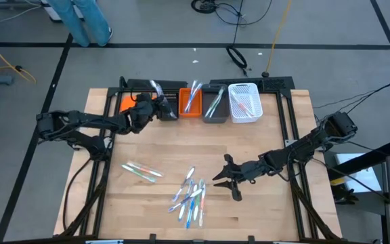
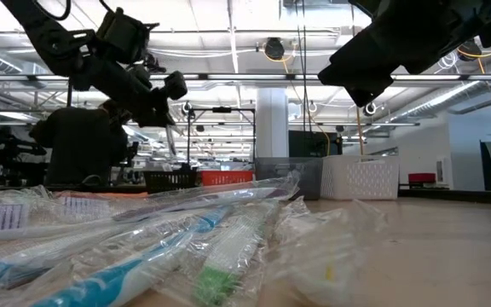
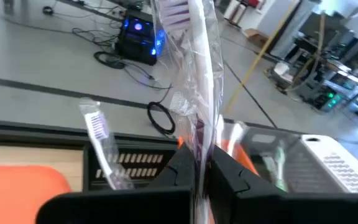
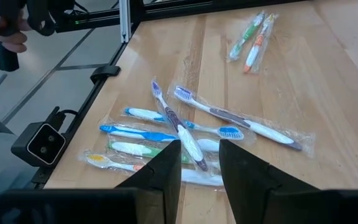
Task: Pick & Place Toothbrushes
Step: Put the violet toothbrush into the black basket
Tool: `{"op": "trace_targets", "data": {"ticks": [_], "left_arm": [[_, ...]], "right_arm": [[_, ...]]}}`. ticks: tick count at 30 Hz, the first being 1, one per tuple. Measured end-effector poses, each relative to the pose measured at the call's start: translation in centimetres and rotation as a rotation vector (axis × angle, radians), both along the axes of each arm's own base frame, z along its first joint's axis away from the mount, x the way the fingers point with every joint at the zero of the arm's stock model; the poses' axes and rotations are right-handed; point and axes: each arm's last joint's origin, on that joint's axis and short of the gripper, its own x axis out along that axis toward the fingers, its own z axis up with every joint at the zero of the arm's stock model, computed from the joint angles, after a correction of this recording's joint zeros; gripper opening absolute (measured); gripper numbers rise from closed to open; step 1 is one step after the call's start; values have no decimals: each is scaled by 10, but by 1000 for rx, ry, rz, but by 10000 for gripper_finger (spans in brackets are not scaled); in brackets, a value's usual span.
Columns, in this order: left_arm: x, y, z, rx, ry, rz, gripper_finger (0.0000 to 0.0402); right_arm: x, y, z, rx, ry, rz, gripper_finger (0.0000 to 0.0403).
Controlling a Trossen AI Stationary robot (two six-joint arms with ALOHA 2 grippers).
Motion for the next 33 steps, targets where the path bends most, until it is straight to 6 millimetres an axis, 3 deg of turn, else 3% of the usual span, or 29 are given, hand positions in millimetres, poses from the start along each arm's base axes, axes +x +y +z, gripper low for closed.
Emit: {"op": "trace_targets", "data": {"ticks": [14,20,33], "left_arm": [[8,18,-28,-55,-59,79,8],[8,22,-28,-76,-122,79,39],[6,22,-33,-93,-56,80,46]], "right_arm": [[1,-2,0,-10,-2,-2,100],[1,-3,0,-22,-6,-2,100],[1,-3,0,-23,-6,-3,100]]}}
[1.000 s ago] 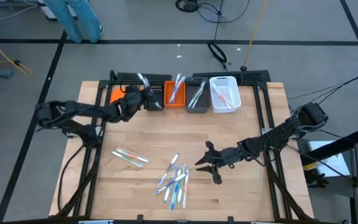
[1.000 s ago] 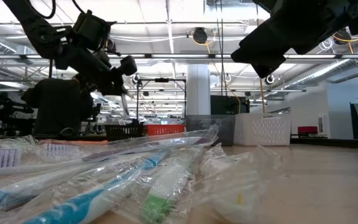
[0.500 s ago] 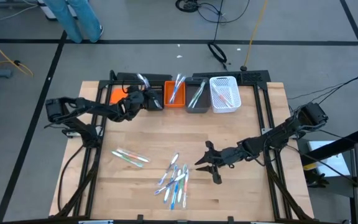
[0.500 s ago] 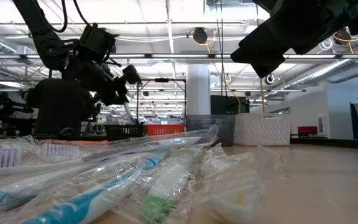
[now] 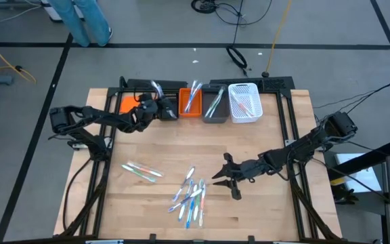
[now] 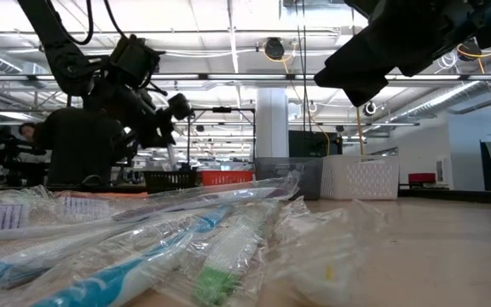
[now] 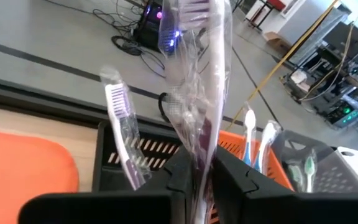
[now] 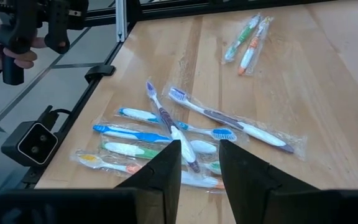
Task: Pick & Place Toothbrushes
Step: Put the violet toothbrush into the black basket, then put the orange toothbrush into the white bin
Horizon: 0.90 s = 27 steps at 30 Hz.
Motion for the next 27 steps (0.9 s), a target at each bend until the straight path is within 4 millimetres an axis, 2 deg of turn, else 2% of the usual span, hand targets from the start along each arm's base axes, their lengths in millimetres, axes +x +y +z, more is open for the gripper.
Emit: {"op": "trace_targets", "data": {"ticks": [4,15,27], "left_arm": [[0,0,-1,-12,-4,5,66],[-1,-1,-4,-29,19,6,153],[-4,-2,-9,-49,99,7,163]], "right_arm": [[0,0,0,0,0,1,100],[1,-2,0,-3,-1,-6,100],[1,-2,0,-1,2,-6,100]]}}
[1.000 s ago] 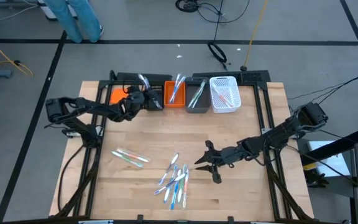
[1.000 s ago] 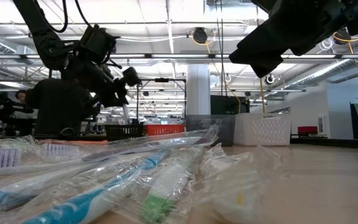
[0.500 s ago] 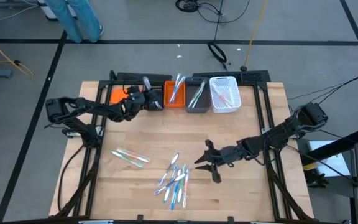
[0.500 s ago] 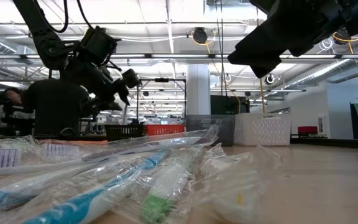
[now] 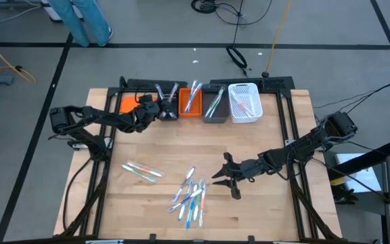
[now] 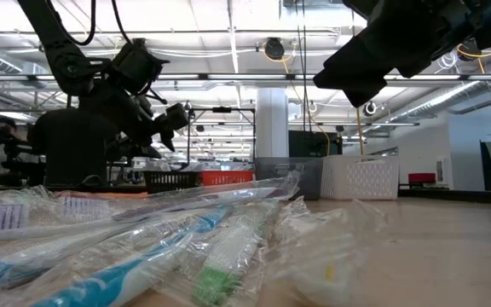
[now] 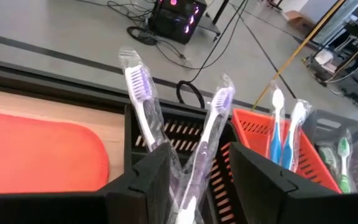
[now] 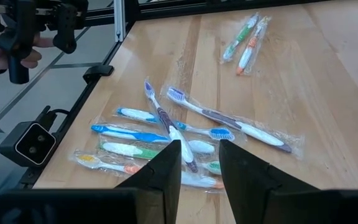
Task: Pick & Place Toothbrushes
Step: Put the orange toothbrush into the white bin
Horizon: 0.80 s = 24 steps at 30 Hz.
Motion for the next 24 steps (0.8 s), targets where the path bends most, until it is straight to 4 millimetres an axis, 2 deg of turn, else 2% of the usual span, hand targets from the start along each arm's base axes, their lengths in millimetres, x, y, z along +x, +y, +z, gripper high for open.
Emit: {"op": "trace_targets", "data": {"ticks": [7,13,18,24], "left_arm": [[2,-1,1,24,64,-101,163],[4,-6,13,54,66,-241,163],[9,-20,22,83,101,-492,163],[10,-50,24,31,171,-847,163]], "right_arm": [[-1,0,-2,6,20,-5,100],[-1,0,-3,16,33,-12,100],[-1,0,-3,20,35,-14,100],[-1,0,-3,20,34,-14,100]]}}
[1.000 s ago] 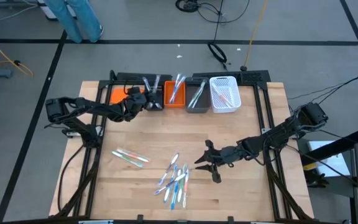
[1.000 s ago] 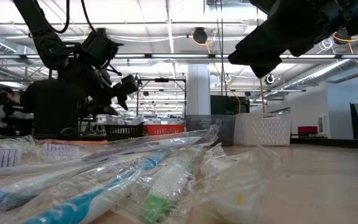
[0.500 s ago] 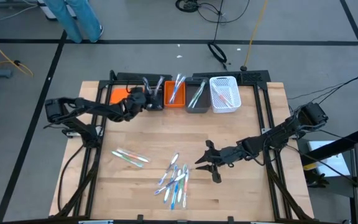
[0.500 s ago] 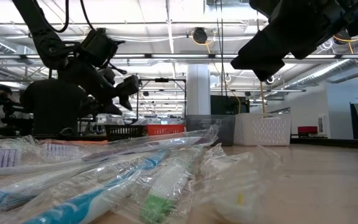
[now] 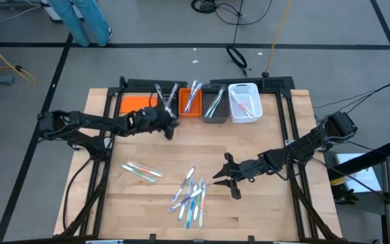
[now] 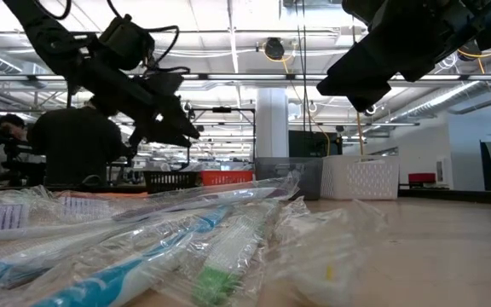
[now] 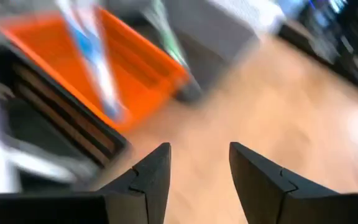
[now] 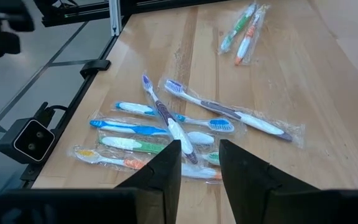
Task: Pick & Place Toothbrushes
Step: Put the orange toothbrush into the white bin
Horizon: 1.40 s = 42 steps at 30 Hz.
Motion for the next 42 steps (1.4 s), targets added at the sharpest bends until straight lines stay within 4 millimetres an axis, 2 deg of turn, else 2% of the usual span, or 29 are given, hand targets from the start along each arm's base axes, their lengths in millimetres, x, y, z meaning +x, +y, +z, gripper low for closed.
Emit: {"op": "trace_targets", "data": {"ticks": [10,19,29,37,42], "left_arm": [[-6,-62,-16,-155,235,-381,163],[-21,-115,-29,-171,444,-559,163],[-31,-142,-31,-106,505,-570,163],[-47,-154,-38,-79,632,-487,163],[-49,-161,-38,-42,615,-484,163]], "right_arm": [[0,0,0,0,-1,0,100],[0,0,0,0,-1,0,100],[0,0,0,1,-1,0,100],[0,0,0,10,2,-5,100],[0,0,0,10,1,-5,100]]}}
